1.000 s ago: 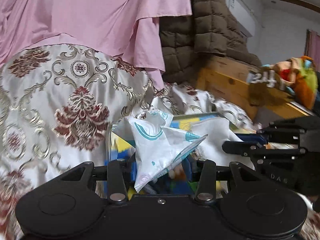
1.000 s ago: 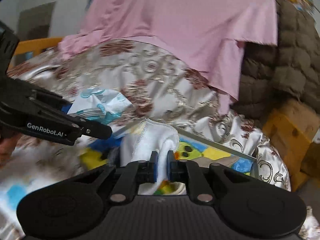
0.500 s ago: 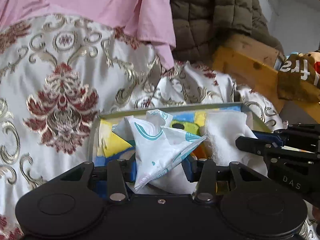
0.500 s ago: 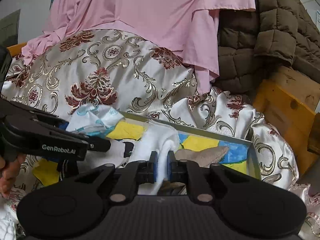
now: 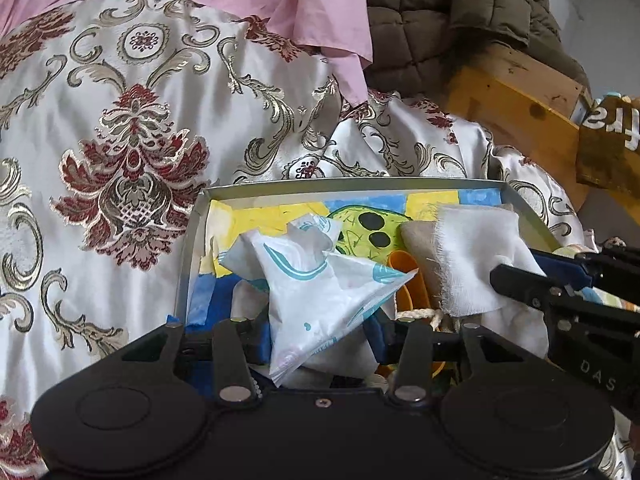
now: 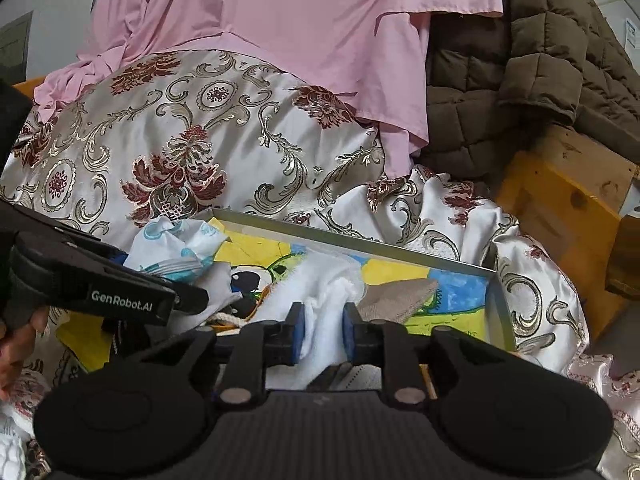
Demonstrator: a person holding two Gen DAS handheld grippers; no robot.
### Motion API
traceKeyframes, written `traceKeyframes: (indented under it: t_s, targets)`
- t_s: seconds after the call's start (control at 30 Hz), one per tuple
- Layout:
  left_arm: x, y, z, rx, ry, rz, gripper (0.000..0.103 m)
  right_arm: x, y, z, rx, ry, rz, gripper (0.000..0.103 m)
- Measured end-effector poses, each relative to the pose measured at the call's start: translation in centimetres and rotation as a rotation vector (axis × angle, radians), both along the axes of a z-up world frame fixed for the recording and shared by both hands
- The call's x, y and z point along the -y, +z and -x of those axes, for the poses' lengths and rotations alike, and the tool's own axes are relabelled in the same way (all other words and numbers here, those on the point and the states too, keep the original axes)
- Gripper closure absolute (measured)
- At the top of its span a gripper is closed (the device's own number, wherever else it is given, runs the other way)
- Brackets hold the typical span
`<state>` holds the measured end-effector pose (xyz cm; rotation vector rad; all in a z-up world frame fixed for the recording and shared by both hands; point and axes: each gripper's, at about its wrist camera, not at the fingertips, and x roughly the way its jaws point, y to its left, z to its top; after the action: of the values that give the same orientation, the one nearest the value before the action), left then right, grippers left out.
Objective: Organize soft objects
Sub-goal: 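Lower the held items into the tray and open both tools, then move both tools back from the tray toward the white diaper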
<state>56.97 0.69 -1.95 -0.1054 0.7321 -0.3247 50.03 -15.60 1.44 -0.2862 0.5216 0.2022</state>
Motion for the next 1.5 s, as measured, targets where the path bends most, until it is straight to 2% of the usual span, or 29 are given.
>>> traceKeyframes:
  t_s: [0.27,0.5,0.57,0.77,0.87,1.0,1.23,1.4,1.5]
  targets:
    - [-0.2,1.1,1.4,-0.006,0.027,0.0,0.042,0.5,1.0,1.5,0.004,-0.014,-0.009,0.061]
    - [-0.5,2.6,3.5,0.017,0.048,0.002,0.034,1.2,3.0,3.7,0.033,-0.02,-0.021,0.052]
    - [-0.7,3.3,4.2,0.026,0.056,0.009,0.033,1.4,3.7,4.4,0.046,-0.021,-0.028,0.045]
    - [-1.9,6.1,7.6,0.088,0.087,0.035,0.021,2.1,6.5,7.3,0.094,-0.02,-0.071,0.028]
    - [-2.5,7.6,9.7,0.122,0.095,0.037,0.02,2.5,7.6,9.0,0.107,-0.02,-0.101,0.021]
    - [-3.2,9.6,13.2,0.177,0.129,0.044,0.008,2.5,8.8,11.8,0.093,-0.012,-0.141,0.018]
    - [-4.6,11.9,20.9,0.254,0.145,0.068,0.005,2.1,10.3,17.9,0.108,0.008,-0.172,0.015]
    - [-5.8,12.3,26.1,0.271,0.168,0.119,0.004,1.6,11.0,22.0,0.11,0.007,-0.194,0.014]
    - [-6.2,12.5,28.7,0.289,0.172,0.114,0.003,1.2,11.4,24.3,0.126,0.018,-0.19,0.011]
